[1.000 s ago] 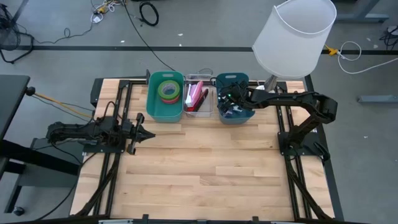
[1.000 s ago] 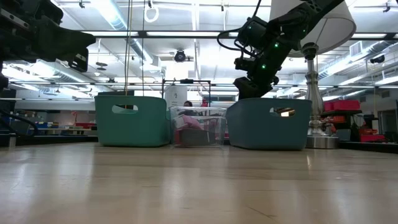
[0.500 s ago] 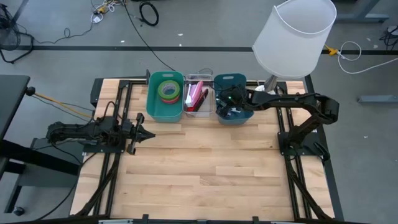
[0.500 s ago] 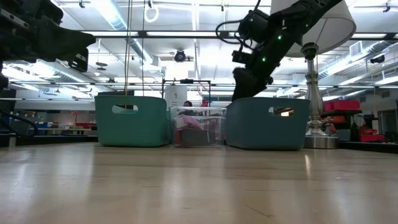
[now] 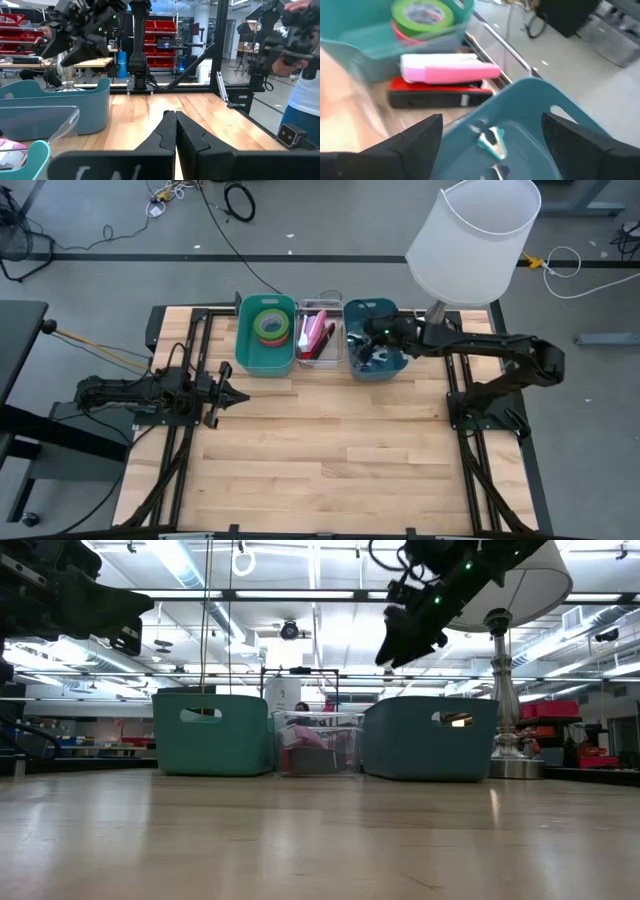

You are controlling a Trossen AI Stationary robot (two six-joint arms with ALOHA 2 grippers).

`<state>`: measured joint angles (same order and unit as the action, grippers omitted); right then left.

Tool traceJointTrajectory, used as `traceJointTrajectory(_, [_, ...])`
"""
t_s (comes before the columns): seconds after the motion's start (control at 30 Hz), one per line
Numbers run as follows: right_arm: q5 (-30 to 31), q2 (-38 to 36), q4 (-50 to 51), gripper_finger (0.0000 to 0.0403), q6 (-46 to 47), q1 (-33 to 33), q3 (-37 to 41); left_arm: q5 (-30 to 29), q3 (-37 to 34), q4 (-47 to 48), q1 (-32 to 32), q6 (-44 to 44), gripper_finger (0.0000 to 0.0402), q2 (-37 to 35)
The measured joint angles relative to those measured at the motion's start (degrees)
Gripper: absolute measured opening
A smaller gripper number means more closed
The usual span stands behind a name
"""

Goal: Pick and place Stapler, Stapler remover, tape
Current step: Return to Home Position

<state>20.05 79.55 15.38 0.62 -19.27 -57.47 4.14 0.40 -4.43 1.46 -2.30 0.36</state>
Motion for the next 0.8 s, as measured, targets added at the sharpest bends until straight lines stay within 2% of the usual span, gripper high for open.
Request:
traceJointTrajectory(0.37, [-18.0,-3.9,-3.2,0.0281,0.8,0.3,0.0,0.0,0.0,0.0,0.0,0.0,0.0003,0.0])
traceJointTrajectory(0.6, [-19.5,-3.9,-3.3,0.0232,0.5,3.4,0.0,0.0,0.0,0.0,0.0,0.0,0.0003,0.0])
traceJointTrajectory(0.8, [-16.9,-3.9,-5.4,0.018,0.2,6.9,0.0,0.0,0.0,0.0,0.0,0.0,0.0003,0.0])
